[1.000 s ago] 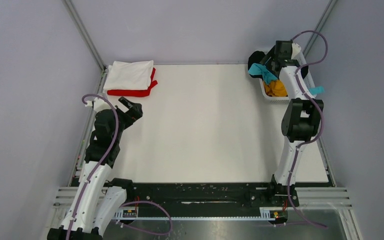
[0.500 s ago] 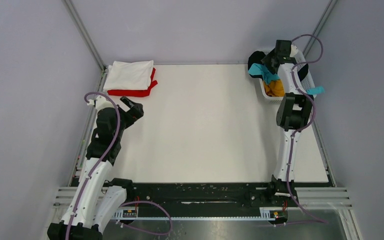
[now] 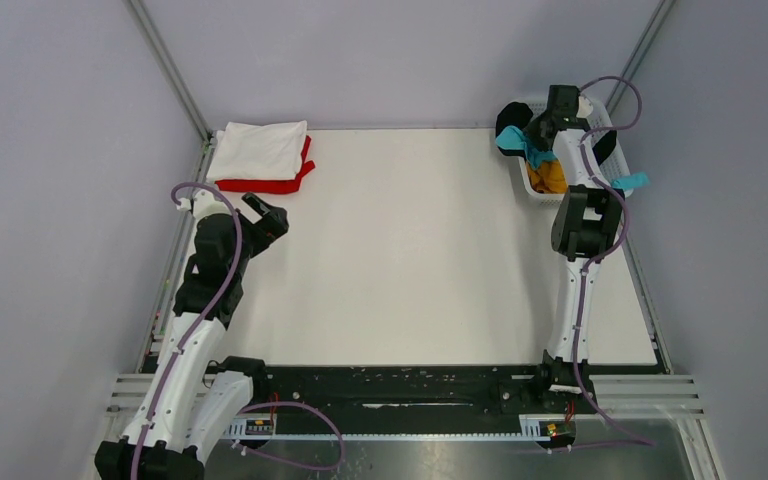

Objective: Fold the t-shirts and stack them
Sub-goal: Grab crumpled tshirt from bin with the right arm

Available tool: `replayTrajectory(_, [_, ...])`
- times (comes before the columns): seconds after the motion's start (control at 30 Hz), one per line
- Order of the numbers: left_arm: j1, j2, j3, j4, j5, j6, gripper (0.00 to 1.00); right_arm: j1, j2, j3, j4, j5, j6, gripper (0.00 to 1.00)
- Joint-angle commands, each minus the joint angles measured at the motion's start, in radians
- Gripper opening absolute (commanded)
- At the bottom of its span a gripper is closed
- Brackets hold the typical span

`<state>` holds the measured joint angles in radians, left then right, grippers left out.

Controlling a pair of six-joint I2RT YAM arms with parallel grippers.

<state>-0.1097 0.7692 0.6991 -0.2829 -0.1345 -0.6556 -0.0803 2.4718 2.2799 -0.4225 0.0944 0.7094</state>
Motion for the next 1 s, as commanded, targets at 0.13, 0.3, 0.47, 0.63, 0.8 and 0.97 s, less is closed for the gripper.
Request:
replayTrajectory(0.13, [0.002, 0.002, 0.048, 0.048, 0.029, -0.008, 0.99, 0.004, -0.038, -0.021, 0.001, 0.023, 0.010, 0.15])
replayTrajectory(0.3, [0.002, 0.004, 0.048, 0.054, 0.046, -0.013, 0.99, 0.002, -0.116, -0.048, 0.012, 0.064, -0.028, 0.00])
replayTrajectory(0.47, [0.002, 0.002, 0.046, 0.054, 0.058, -0.016, 0.99, 0.002, -0.247, -0.135, 0.063, 0.138, -0.095, 0.00])
replayTrajectory(0.63, [0.002, -0.007, 0.042, 0.063, 0.072, -0.024, 0.99, 0.001, -0.430, -0.289, 0.190, 0.211, -0.173, 0.00])
replayTrajectory(0.8, [0.002, -0.018, 0.033, 0.078, 0.093, -0.035, 0.99, 0.001, -0.627, -0.460, 0.373, 0.196, -0.258, 0.00])
replayTrajectory(0.97, [0.002, -0.033, 0.028, 0.083, 0.105, -0.040, 0.99, 0.001, -0.748, -0.475, 0.449, 0.063, -0.309, 0.00])
